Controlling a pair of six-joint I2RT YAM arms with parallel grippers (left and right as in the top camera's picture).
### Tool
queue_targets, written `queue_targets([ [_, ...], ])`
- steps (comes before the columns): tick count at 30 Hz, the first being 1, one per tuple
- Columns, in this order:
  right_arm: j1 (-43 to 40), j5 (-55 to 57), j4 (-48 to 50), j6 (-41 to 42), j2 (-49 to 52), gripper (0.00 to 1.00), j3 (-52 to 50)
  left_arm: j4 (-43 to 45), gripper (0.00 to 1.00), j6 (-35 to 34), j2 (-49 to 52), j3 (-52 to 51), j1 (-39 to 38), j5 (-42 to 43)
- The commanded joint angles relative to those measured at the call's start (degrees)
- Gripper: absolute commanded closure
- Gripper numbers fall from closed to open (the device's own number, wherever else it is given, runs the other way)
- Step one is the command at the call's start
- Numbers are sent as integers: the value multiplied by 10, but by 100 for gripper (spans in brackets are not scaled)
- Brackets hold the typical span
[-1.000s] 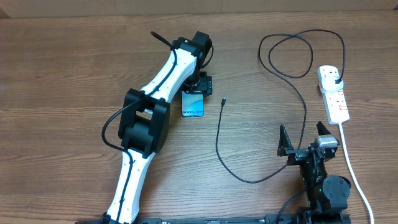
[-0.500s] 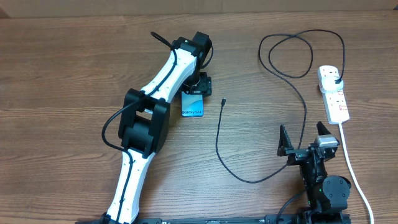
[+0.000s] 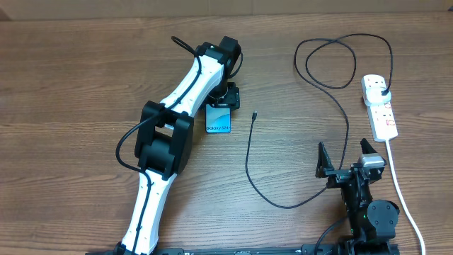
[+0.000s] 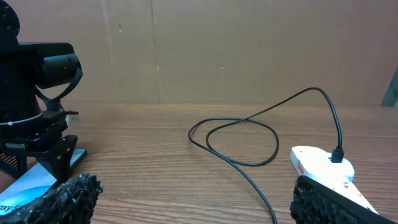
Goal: Plug charger to phone and switch on socket
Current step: 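Lift the smartphone with the left gripper and tilt it upright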
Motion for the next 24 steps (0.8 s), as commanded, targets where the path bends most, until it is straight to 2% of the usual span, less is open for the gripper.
queue_targets([
  [1, 3, 3, 4, -2, -5, 0, -6, -3, 19, -12, 24, -20, -4, 7],
  [10, 3, 3, 4, -2, -5, 0, -6, -20, 19, -12, 19, -4, 1, 7],
  [24, 3, 3, 4, -2, -5, 0, -6, -94, 20, -12, 19, 82, 4, 52],
])
